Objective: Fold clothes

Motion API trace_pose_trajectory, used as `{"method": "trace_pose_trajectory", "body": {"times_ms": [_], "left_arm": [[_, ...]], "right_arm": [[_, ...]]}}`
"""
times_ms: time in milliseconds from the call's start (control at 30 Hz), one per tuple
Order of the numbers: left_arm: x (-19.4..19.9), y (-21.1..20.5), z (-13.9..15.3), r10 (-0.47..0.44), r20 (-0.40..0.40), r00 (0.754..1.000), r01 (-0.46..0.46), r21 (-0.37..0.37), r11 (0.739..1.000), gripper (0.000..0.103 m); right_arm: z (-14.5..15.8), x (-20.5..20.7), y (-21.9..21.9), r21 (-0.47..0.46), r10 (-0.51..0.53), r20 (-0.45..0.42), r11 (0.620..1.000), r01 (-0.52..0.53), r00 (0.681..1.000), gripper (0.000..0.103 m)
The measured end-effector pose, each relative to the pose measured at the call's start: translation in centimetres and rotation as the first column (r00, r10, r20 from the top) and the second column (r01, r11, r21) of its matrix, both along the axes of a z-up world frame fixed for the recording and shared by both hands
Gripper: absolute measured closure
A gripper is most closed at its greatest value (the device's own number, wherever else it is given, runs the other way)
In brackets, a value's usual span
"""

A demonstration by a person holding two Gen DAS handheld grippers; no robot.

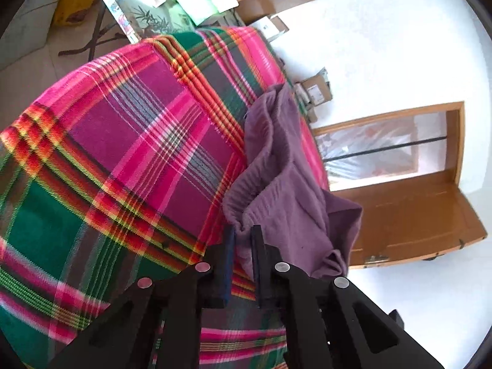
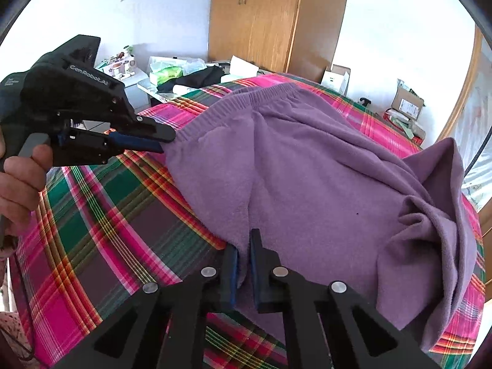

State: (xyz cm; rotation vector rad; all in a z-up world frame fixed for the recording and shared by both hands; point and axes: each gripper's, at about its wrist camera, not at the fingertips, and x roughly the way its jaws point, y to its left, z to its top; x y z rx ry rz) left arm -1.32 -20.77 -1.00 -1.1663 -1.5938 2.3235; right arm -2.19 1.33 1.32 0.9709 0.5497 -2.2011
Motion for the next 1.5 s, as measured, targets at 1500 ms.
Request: {"method": "trace_pose_trajectory", "body": {"times_ms": [1500], "left_arm": [[12.6, -5.1, 0.6, 0.151, 0.029, 0.988, -0.146, -0.117, 0.982, 0.093]], "right_arm": [[0.1, 9.9, -3.8, -0.078, 0.210, 0.041, 0.975, -0.207, 0.977, 0.099]]}}
